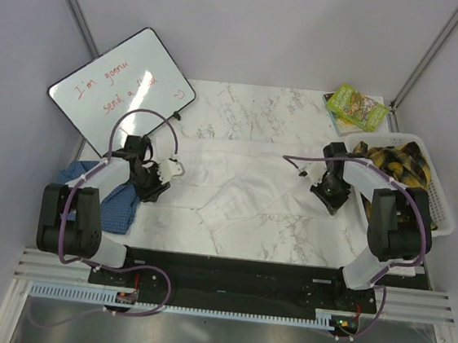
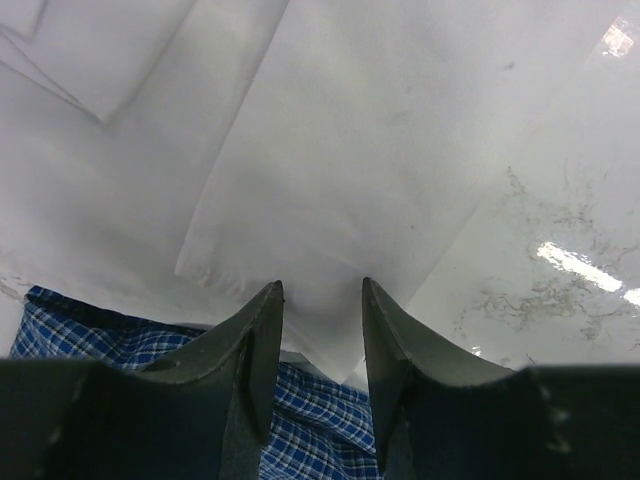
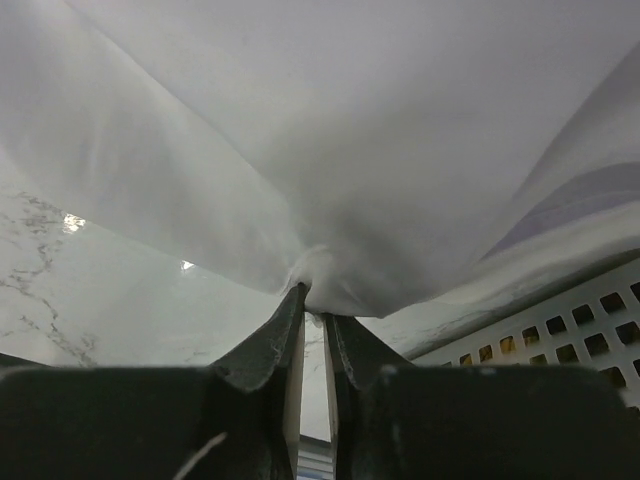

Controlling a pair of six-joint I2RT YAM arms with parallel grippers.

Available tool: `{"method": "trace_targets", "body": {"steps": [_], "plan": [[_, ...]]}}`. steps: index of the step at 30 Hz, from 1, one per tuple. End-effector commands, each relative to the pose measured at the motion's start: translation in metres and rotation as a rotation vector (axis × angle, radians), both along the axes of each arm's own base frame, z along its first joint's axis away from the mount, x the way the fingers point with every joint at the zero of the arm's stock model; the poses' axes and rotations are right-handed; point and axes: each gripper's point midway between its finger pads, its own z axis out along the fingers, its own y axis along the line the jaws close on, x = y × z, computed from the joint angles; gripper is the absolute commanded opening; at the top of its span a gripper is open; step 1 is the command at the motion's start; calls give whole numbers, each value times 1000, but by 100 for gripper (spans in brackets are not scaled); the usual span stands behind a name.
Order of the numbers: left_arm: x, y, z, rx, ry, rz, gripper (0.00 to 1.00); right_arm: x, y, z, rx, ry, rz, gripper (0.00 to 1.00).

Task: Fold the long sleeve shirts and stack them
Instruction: Fold the shirt

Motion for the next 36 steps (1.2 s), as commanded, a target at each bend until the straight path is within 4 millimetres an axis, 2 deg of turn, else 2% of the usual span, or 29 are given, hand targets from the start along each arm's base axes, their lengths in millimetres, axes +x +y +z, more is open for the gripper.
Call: {"method": "trace_targets", "body": {"steps": [1, 2, 3, 4, 7, 9, 10, 11, 12, 13, 14, 17, 18, 19, 20, 23, 26, 29, 34, 36], "plan": [[-7, -17, 17, -100, -33, -36, 46, 18, 14, 29, 85, -87, 28, 23], [-8, -25, 27, -140, -57, -54, 49, 11, 23, 37, 127, -64, 73, 26], [-9, -37, 44, -208, -102, -77, 52, 17, 34, 56, 173, -109, 103, 29], [-10, -43, 54, -245, -121, -81, 54, 10, 48, 63, 234, -92, 123, 32], [-26, -65, 76, -375, -84, -64, 58, 12, 81, 89, 351, -124, 200, 40], [-35, -82, 86, -453, -52, -59, 57, 12, 103, 99, 418, -131, 227, 41], [-44, -93, 90, -503, -3, -26, 58, 19, 110, 102, 440, -161, 222, 42], [-50, -102, 91, -531, 38, -11, 58, 17, 121, 101, 471, -145, 236, 42], [-56, -106, 89, -519, 73, -21, 63, 19, 127, 102, 483, -144, 223, 42], [-62, -117, 84, -491, 102, -38, 64, 23, 131, 101, 489, -148, 217, 42], [-60, -119, 82, -478, 101, -43, 65, 22, 137, 97, 498, -122, 216, 42], [-57, -126, 78, -455, 176, -19, 68, 28, 141, 96, 496, -120, 198, 42], [-57, -128, 84, -452, 223, -18, 67, 29, 140, 96, 491, -128, 200, 42], [-59, -129, 80, -425, 261, -32, 65, 31, 139, 95, 485, -135, 203, 42], [-61, -128, 67, -393, 328, -14, 64, 32, 138, 96, 477, -144, 202, 42], [-67, -130, 52, -348, 410, 15, 60, 34, 134, 94, 453, -153, 213, 42], [-63, -142, 54, -344, 423, 38, 60, 35, 130, 91, 431, -156, 223, 42], [-53, -143, 46, -283, 498, 191, 57, 38, 129, 92, 419, -163, 223, 42], [-61, -148, 35, -259, 621, 365, 62, 42, 129, 93, 415, -176, 226, 41], [-58, -147, 29, -250, 614, 408, 63, 42, 128, 93, 411, -178, 230, 42]]}}
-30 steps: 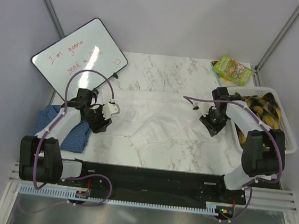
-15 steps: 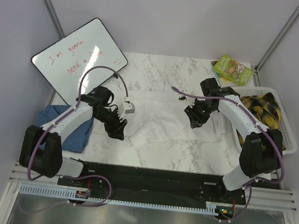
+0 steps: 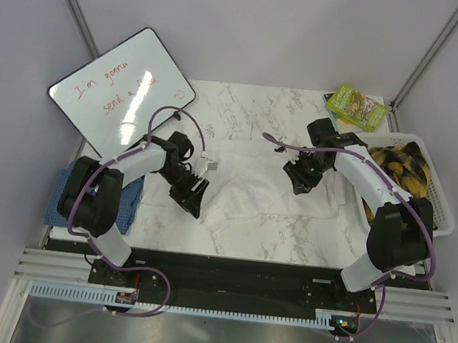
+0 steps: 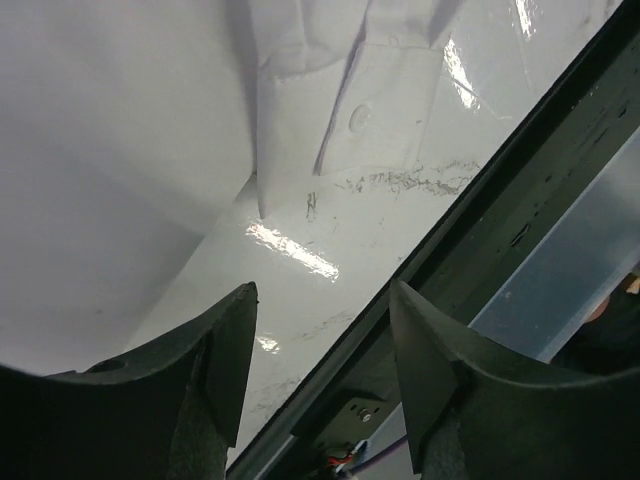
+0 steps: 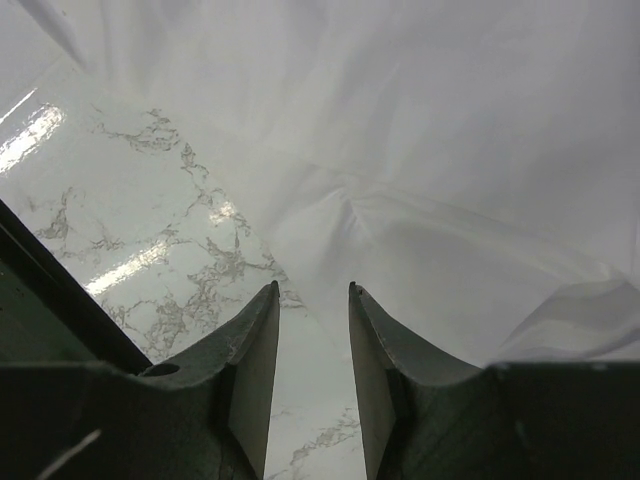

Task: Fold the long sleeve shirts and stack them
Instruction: Fold the shirt

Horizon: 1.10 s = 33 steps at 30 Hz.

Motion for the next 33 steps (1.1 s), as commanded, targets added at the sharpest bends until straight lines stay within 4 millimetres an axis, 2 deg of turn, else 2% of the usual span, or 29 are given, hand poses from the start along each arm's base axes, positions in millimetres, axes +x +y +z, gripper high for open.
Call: {"method": "trace_targets", "body": {"steps": [1, 6, 11, 16, 22, 33], "plan": [[2, -6, 0, 46, 79, 175, 63, 15, 3, 12, 6, -70, 15, 42], [9, -20, 2, 15, 39, 222, 53, 18, 2, 11, 4, -69, 11, 42], [14, -18, -10, 63, 37, 274, 48, 26, 8, 16, 20, -77, 8, 41], [14, -17, -14, 68, 37, 324, 48, 27, 7, 23, 21, -92, 11, 41], [5, -17, -21, 77, 62, 363, 48, 26, 4, 25, 12, -97, 15, 42], [11, -17, -31, 82, 35, 439, 52, 22, 2, 24, 20, -83, 22, 42]]}}
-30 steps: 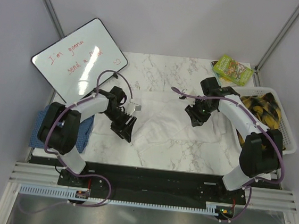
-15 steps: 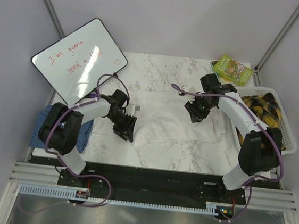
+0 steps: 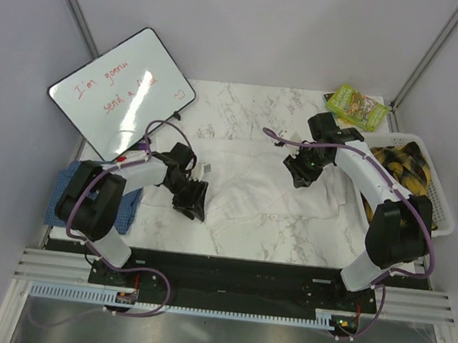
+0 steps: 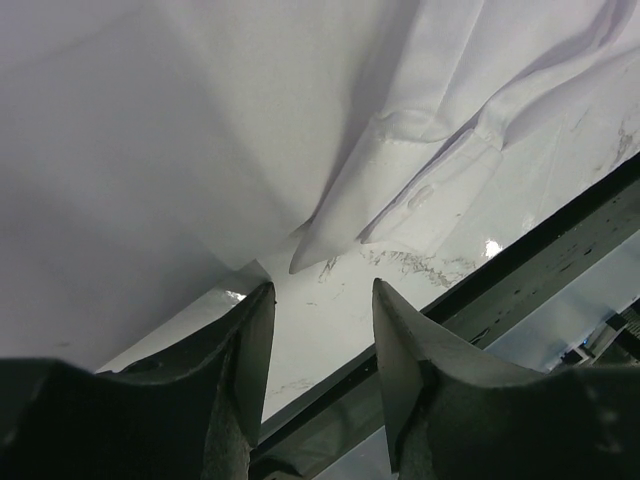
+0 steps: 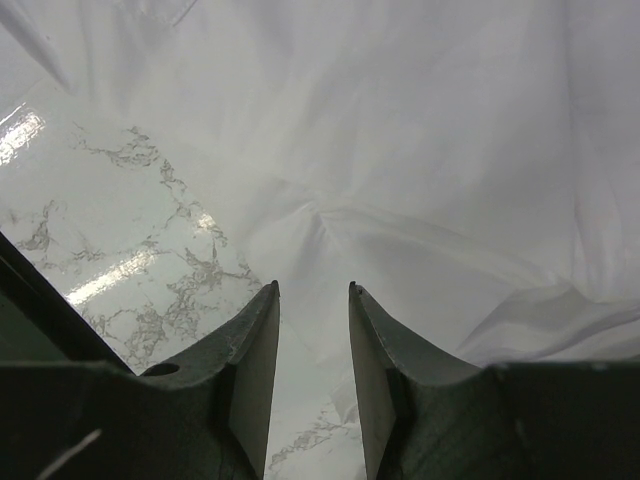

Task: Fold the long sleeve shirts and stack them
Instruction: Fold the shirt

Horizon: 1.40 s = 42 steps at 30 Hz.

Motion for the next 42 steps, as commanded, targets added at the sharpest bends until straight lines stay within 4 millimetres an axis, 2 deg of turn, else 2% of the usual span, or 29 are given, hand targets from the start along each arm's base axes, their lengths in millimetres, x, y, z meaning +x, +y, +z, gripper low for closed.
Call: {"method": "trace_targets", "body": {"steps": [1, 6, 18, 24, 27, 29, 30, 33, 35, 38, 39, 41, 42], "plan": [[14, -4, 2, -9, -68, 56, 52, 3, 1, 15, 22, -33, 19, 41], [20, -9, 5, -42, -107, 77, 51, 1, 0, 13, 29, -20, 19, 42], [25, -6, -2, -40, -162, 112, 49, -1, 2, 12, 37, -6, 26, 42], [26, -6, -3, -39, -163, 119, 41, -2, 2, 11, 40, 0, 26, 42], [25, -7, -2, -44, -159, 126, 35, -4, 2, 11, 40, 1, 27, 42], [27, -7, -1, -46, -168, 124, 27, -4, 0, 10, 36, -2, 29, 42], [27, -9, 1, -53, -170, 122, 16, -5, 0, 9, 34, 0, 30, 42], [29, -13, 8, -74, -160, 109, 2, -5, 0, 9, 35, 2, 29, 42], [31, -14, 14, -72, -166, 89, 2, -5, -1, 9, 33, 2, 28, 42], [33, -13, 32, -61, -174, 31, 2, -4, -3, 10, 33, 1, 22, 41], [40, -14, 41, -54, -204, 19, 2, -1, -5, 12, 39, 1, 10, 41], [38, -8, 49, -22, -205, -30, 2, 2, -7, 10, 50, 16, -7, 41], [47, -7, 59, -10, -245, -45, 2, 6, -10, 11, 57, 18, -22, 42]]}}
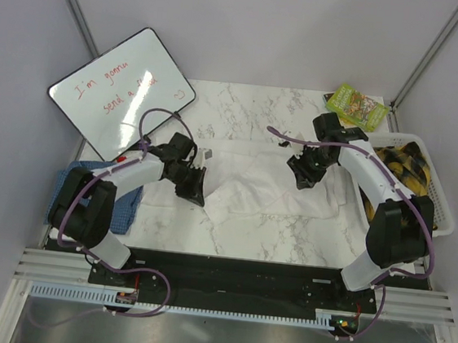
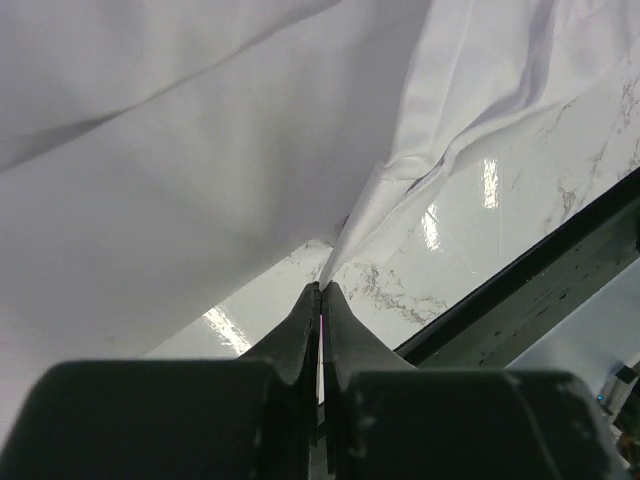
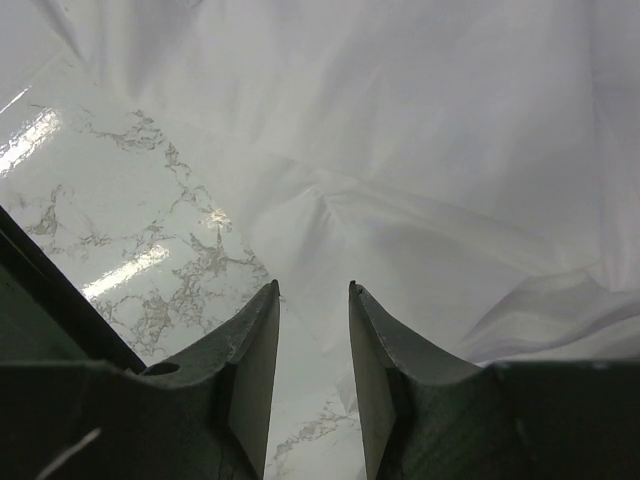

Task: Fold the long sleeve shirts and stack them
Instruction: Fold the shirt

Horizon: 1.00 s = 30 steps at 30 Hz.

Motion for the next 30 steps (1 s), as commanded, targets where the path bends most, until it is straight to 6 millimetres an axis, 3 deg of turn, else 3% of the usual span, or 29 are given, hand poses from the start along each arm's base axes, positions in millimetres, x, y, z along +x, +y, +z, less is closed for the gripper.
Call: {"method": "trace_targets", "body": {"steps": [1, 3, 8, 15, 22, 30], "plan": [[15, 8, 37, 62, -119, -137, 2, 12, -2, 12, 55, -9, -27, 42], [32, 12, 50, 108, -207, -209, 2, 18, -5, 11, 66, 1, -53, 43], [51, 31, 65, 234, -241, -344, 2, 30, -8, 12, 83, 11, -99, 48], [70, 65, 59, 375, -190, -474, 2, 37, -9, 14, 88, 7, -125, 54], [105, 95, 46, 405, -145, -415, 2, 44, -7, 3, 90, 27, -159, 53], [152, 105, 39, 463, -208, -433, 5, 51, -6, -17, 64, 47, -207, 44]]}}
